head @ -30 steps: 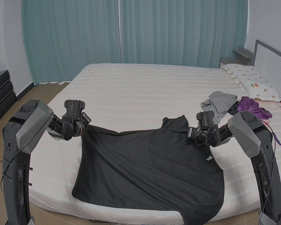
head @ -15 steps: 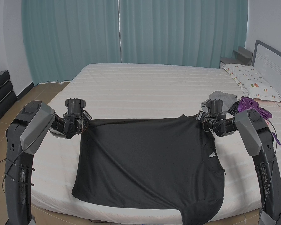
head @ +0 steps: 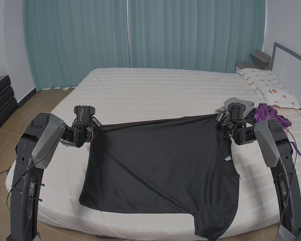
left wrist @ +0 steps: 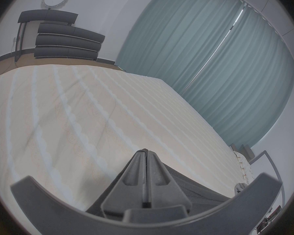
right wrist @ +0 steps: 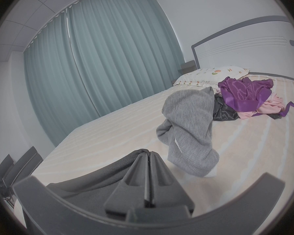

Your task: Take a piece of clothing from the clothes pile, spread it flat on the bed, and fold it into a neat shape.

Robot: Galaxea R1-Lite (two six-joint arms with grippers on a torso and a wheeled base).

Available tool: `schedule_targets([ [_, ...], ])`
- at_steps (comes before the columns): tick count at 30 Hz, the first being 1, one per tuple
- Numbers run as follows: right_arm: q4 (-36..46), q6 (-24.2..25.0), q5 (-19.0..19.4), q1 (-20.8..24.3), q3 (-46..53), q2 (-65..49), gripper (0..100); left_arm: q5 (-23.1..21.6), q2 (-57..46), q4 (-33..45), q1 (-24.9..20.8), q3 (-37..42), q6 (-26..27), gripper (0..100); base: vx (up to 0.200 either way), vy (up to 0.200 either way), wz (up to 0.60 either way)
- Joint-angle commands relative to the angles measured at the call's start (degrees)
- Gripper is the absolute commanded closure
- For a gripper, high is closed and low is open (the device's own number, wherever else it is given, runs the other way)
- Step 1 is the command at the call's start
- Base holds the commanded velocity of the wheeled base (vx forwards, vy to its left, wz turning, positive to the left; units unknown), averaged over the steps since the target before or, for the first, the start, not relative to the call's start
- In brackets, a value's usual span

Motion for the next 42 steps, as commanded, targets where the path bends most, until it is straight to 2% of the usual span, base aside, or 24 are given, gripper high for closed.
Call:
schedule_targets([
  [1,0.04,0.05,0.32,0.5,-0.07,1.56,100,-0.2,2.13,-0.06,-0.16,-1.52,-0.07,100,0.0,0.0,0.0],
  [7,1.89,0.58,0.58,1.12,-0.07,2.44,100,-0.2,4.86,-0.15,-0.43,-2.57,-0.15,100,0.0,0.0,0.0],
  [8,2.41,0.67,0.5,1.12,-0.07,2.53,0,-0.29,4.86,-0.15,-0.43,-2.57,-0.24,100,0.0,0.0,0.0],
  [10,2.41,0.67,0.5,1.12,-0.07,2.53,0,-0.29,4.86,-0.15,-0.43,-2.57,-0.24,100,0.0,0.0,0.0],
  [11,4.7,1.72,0.5,1.38,-0.07,3.15,0,-0.64,5.03,0.03,-0.78,-2.48,-0.59,0,0.0,0.0,0.0],
  [15,5.58,6.12,0.41,2.09,-0.07,2.79,0,-0.56,5.03,0.03,-0.96,-2.13,-0.51,0,0.0,0.0,0.0],
  [20,5.05,6.73,0.32,1.47,0.08,1.74,0,-0.47,4.33,0.03,-0.87,-1.08,-0.68,0,0.0,0.0,0.0],
  [22,4.61,7.53,0.41,0.77,2.55,-0.46,0,-0.38,2.84,-0.06,-0.6,0.5,-0.59,0,0.0,0.0,0.0],
  [24,3.47,11.48,0.76,0.06,9.75,-5.99,0,-0.64,-1.3,0.03,-0.25,4.99,-0.68,0,0.0,0.0,0.0],
  [26,2.94,13.06,1.29,-0.2,13.18,-8.28,0,-0.82,-3.23,0.03,-0.08,7.36,-0.68,0,0.0,0.0,0.0],
  [27,1.97,16.23,4.71,-0.73,21.0,-12.85,0,-1.79,-7.1,0.03,-0.08,12.81,-0.59,0,0.0,0.0,0.0],
  [29,0.66,19.65,9.55,-1.61,29.97,-17.33,0,-3.72,-11.67,-0.41,-0.08,19.66,-0.68,0,0.0,0.0,0.0],
  [31,-1.8,21.76,13.15,-2.13,38.32,-21.64,0,-6.44,-16.32,-0.76,0.1,26.43,-0.77,0,0.0,0.0,0.0],
  [33,-4.97,22.82,15.09,-2.31,47.72,-26.39,0,-8.55,-21.16,-0.85,0.45,33.73,-1.03,0,0.0,0.0,0.0],
  [34,-5.5,22.91,15.17,-2.4,49.13,-27.09,0,-8.73,-21.77,-0.85,0.54,34.69,-1.03,0,0.0,0.0,0.0],
  [35,-9.28,23.08,16.32,-2.48,57.3,-31.13,0,-9.87,-25.38,-1.03,0.98,40.23,-1.47,0,0.0,0.0,0.0],
  [36,-9.28,23.08,16.32,-2.48,57.3,-31.13,0,-9.87,-25.38,-1.03,0.98,40.23,-1.47,0,0.0,0.0,0.0],
  [38,-17.1,22.91,20.45,-2.31,71.19,-37.11,0,-13.04,-31.97,-1.03,1.07,48.14,-4.81,0,0.0,0.0,0.0],
  [42,-26.5,22.55,23.61,-1.52,86.04,-41.94,0,-16.55,-39.09,-1.03,0.71,57.28,-6.66,0,0.0,0.0,0.0],
])
